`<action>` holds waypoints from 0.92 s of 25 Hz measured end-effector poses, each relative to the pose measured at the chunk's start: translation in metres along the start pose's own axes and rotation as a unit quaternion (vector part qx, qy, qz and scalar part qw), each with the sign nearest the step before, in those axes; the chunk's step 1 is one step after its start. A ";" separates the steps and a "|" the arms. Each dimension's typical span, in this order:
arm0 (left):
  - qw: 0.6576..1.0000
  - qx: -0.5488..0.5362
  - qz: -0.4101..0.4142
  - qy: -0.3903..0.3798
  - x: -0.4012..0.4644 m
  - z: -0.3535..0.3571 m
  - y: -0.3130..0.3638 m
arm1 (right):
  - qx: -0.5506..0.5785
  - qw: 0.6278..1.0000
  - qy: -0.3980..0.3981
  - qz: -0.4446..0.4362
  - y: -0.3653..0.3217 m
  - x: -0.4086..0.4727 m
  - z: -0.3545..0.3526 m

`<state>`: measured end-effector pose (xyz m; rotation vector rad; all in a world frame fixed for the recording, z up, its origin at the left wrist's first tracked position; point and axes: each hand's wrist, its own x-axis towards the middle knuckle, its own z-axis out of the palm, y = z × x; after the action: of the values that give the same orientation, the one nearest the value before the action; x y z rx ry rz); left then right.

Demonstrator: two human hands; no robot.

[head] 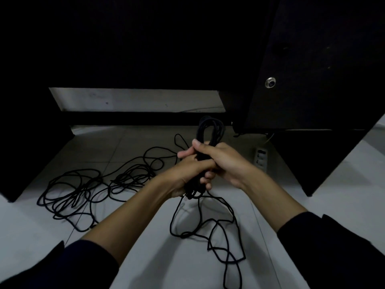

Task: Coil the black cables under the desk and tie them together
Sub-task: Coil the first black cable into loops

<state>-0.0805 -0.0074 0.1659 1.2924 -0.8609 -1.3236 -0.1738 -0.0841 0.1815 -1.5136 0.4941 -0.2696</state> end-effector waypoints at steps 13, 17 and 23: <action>0.921 0.355 -0.035 -0.158 -0.019 -0.039 -0.010 | 0.204 0.966 0.146 -0.057 0.005 0.017 0.001; 0.889 0.448 -0.011 -0.092 -0.022 -0.050 -0.020 | 0.148 0.966 0.201 -0.070 0.008 0.021 -0.010; 0.898 0.432 0.041 -0.068 -0.030 -0.054 0.011 | 0.075 0.974 0.206 -0.059 0.016 0.017 -0.019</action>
<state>-0.0294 0.0281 0.1741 1.8072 -1.6992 -0.9779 -0.1703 -0.1081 0.1631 -1.3427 0.6945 -0.7076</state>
